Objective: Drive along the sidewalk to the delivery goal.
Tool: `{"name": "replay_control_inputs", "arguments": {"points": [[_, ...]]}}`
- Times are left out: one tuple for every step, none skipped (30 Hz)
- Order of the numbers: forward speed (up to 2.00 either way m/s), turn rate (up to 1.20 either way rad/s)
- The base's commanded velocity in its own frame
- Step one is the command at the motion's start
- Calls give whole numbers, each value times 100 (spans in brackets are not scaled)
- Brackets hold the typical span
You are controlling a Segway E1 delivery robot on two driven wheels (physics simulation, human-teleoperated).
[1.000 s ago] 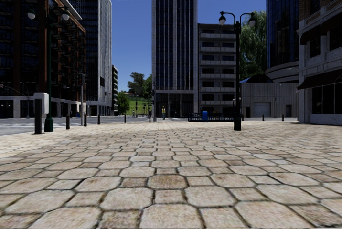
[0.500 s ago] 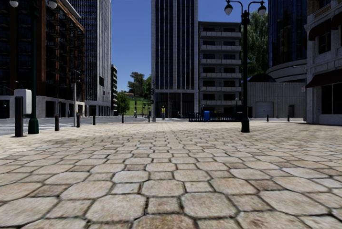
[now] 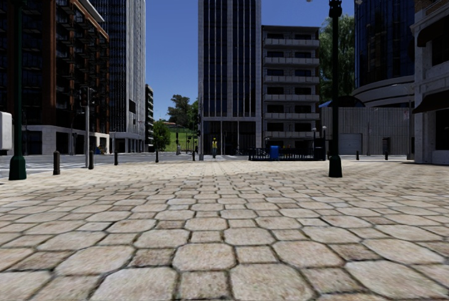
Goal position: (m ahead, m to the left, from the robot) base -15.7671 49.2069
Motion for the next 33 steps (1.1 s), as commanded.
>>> {"name": "replay_control_inputs", "arguments": {"points": [[189, 0], [189, 0], [189, 0], [189, 0], [189, 0], [189, 0], [189, 0], [189, 0], [189, 0], [189, 0], [189, 0], [189, 0], [189, 0], [189, 0], [189, 0], [189, 0], [189, 0], [189, 0], [189, 0], [189, 0], [189, 0], [189, 0], [189, 0], [189, 0], [189, 0], [189, 0], [189, 0], [189, 0], [189, 0], [189, 0], [189, 0], [189, 0], [189, 0]]}}
